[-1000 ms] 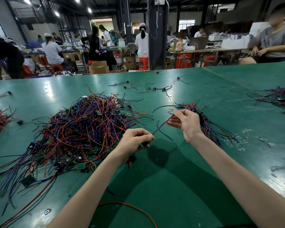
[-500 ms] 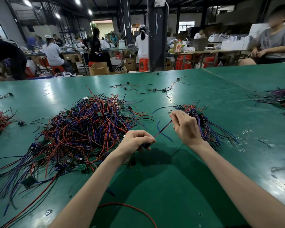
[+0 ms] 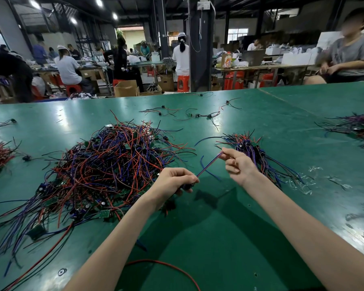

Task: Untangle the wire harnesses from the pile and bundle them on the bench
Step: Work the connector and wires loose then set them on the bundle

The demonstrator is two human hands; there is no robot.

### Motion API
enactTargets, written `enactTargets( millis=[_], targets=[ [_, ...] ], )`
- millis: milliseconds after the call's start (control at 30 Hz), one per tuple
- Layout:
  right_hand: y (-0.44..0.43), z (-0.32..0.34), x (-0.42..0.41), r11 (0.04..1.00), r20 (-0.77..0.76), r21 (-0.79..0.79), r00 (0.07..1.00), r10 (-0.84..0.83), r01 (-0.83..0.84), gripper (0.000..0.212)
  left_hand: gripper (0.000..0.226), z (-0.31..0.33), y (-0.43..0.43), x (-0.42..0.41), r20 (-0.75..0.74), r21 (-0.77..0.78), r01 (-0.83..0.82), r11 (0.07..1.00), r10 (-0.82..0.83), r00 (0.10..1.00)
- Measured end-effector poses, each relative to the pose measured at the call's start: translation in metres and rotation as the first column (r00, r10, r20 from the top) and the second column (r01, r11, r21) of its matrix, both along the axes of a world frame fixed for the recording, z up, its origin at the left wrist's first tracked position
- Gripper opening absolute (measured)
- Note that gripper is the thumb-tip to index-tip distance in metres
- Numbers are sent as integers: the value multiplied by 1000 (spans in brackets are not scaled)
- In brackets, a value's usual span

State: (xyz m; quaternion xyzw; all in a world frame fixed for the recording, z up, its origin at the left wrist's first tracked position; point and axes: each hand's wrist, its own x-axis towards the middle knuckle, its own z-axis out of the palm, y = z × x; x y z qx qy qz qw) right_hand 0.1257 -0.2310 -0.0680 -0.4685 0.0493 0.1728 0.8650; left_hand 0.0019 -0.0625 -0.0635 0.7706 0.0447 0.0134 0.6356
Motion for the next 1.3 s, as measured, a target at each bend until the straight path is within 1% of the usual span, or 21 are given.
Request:
enactTargets(
  millis=[100,233,300,333,400,433,467,500,533,600,633,700,767,900,1000,1100,1200,1233,1300],
  targets=[
    [0,0,0,999,-41,18,999,27,-26,23,18,0,0,0,-3,14,0,1000,0,1000],
    [0,0,1,997,59,-78,998,-2,7,20,18,0,1,0,-14,13,-6,1000,7,1000],
    [-1,2,1,997,98,-80,995,20,-13,23,17,0,1,0,-9,-9,-21,1000,21,1000],
    [-1,2,-1,996,116,-84,992,50,-41,33,17,0,1,0,1,-29,-31,999,31,1000],
    [-2,4,-4,984,146,-116,977,154,-138,63,18,2,0,2,41,-98,-63,993,67,997],
    [-1,5,-8,972,160,-139,964,212,-191,73,18,3,0,2,65,-141,-88,986,98,993],
    [2,5,-13,957,176,-169,949,263,-234,77,17,5,0,3,86,-180,-121,976,138,987],
    [6,5,-19,940,195,-217,931,307,-265,74,17,6,0,3,103,-208,-160,965,184,977],
    [12,5,-26,917,219,-278,911,349,-285,65,17,7,1,4,118,-226,-199,954,229,966],
    [26,3,-44,858,259,-402,859,441,-319,38,17,9,3,4,137,-263,-256,930,299,944],
    [32,1,-51,832,276,-439,831,484,-339,27,15,10,4,4,141,-291,-271,918,321,936],
    [42,-3,-65,801,309,-466,779,546,-377,14,10,13,5,3,135,-363,-276,890,343,929],
    [49,-5,-73,797,341,-463,752,563,-387,7,9,15,5,2,113,-419,-256,871,330,937],
    [50,-3,-76,841,394,-418,766,507,-342,2,8,17,5,3,83,-532,-207,821,293,952],
    [48,-3,-75,874,419,-377,785,455,-305,10,4,17,3,2,81,-576,-185,797,281,956],
    [48,-1,-76,888,436,-350,787,436,-298,17,3,16,1,2,105,-581,-172,796,283,953],
    [48,0,-76,892,426,-312,791,440,-328,28,3,16,2,2,133,-546,-198,814,318,939],
    [48,0,-76,891,425,-310,790,441,-330,28,1,15,2,2,136,-533,-212,819,331,934],
    [47,1,-75,887,439,-337,781,443,-314,17,5,13,2,3,139,-513,-242,824,357,924]
  ],
)
